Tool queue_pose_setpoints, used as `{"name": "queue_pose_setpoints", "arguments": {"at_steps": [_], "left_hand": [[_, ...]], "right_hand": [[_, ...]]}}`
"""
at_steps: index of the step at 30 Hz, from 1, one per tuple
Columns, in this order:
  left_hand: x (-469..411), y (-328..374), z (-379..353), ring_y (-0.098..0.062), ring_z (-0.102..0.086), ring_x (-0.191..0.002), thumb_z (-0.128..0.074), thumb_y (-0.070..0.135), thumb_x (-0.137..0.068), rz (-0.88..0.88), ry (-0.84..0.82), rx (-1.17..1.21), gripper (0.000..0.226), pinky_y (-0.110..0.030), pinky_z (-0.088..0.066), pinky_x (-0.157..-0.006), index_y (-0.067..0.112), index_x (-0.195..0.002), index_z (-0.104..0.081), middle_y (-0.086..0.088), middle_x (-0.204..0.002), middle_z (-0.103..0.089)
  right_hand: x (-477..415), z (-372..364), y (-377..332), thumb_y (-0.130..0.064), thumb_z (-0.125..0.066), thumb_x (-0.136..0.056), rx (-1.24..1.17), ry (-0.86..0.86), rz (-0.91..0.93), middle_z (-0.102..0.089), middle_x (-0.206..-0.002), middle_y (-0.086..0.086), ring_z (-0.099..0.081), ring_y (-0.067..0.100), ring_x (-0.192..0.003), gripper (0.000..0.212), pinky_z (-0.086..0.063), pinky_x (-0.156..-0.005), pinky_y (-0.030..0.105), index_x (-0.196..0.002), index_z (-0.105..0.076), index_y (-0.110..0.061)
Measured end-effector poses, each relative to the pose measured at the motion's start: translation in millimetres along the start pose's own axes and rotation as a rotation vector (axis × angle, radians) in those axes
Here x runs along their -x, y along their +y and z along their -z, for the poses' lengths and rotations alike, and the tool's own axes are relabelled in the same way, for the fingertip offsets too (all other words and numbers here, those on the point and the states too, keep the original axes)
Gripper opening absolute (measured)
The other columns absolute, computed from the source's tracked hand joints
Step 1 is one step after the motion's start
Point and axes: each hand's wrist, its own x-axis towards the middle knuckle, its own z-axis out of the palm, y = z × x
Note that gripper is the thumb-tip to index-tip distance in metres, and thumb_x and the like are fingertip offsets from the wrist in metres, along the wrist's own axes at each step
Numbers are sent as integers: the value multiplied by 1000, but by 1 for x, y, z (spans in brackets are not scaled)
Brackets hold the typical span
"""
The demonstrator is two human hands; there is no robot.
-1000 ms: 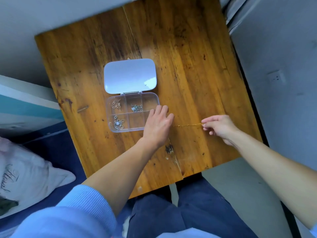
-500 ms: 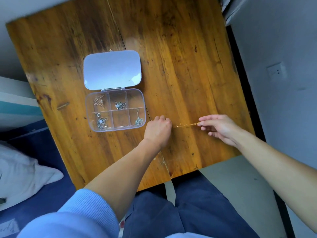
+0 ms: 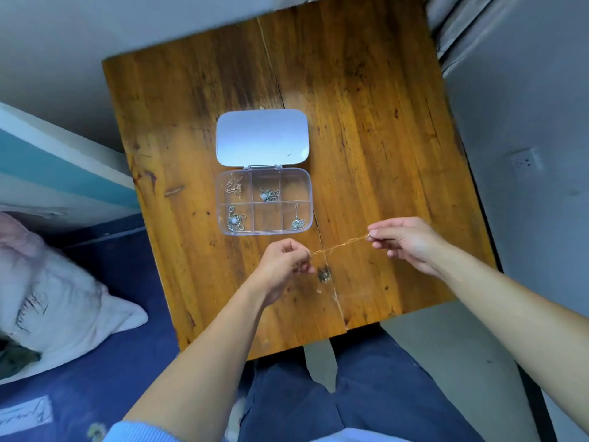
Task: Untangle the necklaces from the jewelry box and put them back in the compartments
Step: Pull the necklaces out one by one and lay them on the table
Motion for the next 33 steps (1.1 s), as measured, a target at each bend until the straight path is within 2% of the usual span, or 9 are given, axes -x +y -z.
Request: {"name": "queue_pose_setpoints", "arguments": {"at_steps": [4,8,13,16,18,21,23,26,33], "left_hand": [[20,-7,55,-14,-58,-59,-60,-1,-91,-15,31,-140,14,-25,-52,-65,5,-86,-71,-7,-68,-64],[38,-8,111,-11,-57,-61,-62,1,-91,-46,131,-324,11,-15,-48,-54,-2,-97,-71,-9,-73,-66],[38,0,172,-12,-61,-67,-68,5,-87,-164,248,-630,13,-18,-50,-61,2,-98,-74,-7,-82,-69],[30,6,198,-18,-66,-85,-72,10,-85,-260,350,-848,10,-28,-53,-76,7,-94,-76,-7,-91,-72],[24,8,209,-22,-66,-92,-69,8,-85,-294,376,-954,10,-34,-55,-84,9,-92,-77,-9,-96,-74],[14,8,217,-27,-66,-95,-64,5,-87,-321,382,-1051,16,-40,-56,-88,8,-96,-76,-12,-101,-73],[8,8,221,-31,-66,-95,-61,5,-87,-351,407,-1103,19,-42,-56,-86,8,-99,-75,-14,-103,-72],[-1,10,227,-34,-64,-95,-59,5,-88,-363,454,-1155,20,-43,-55,-83,9,-100,-74,-15,-103,-72],[-15,7,230,-31,-65,-90,-62,11,-90,-382,431,-1153,12,-47,-56,-82,11,-93,-74,-11,-97,-72]], "right_hand": [[12,-41,10,-6,-71,-84,0,78,8,-76,-81,10,-66,14,-68,8,-46,-52,21,-91,-73,-5],[31,-97,25,-3,-71,-84,35,71,4,-73,-76,10,-63,13,-62,6,-43,-49,20,-90,-71,-1],[51,-168,46,-3,-71,-82,170,45,56,-73,-77,11,-62,12,-60,4,-44,-45,17,-86,-72,-4],[55,-209,60,-4,-73,-80,283,8,99,-70,-72,12,-60,14,-59,1,-43,-47,18,-81,-73,-4],[53,-233,69,-7,-76,-78,373,-22,106,-70,-70,10,-62,17,-62,6,-47,-55,22,-73,-72,-9],[48,-265,82,-14,-78,-76,483,-40,98,-70,-70,-3,-66,17,-74,17,-51,-70,28,-63,-69,-20],[44,-281,91,-17,-77,-76,550,-29,89,-68,-70,-10,-65,13,-76,17,-50,-70,26,-61,-69,-21],[41,-301,102,-23,-74,-77,669,7,67,-71,-78,-8,-65,15,-81,11,-53,-74,30,-67,-72,-19],[36,-324,110,-33,-73,-82,881,77,89,-71,-84,-2,-65,22,-85,15,-47,-70,30,-74,-68,-21]]}}
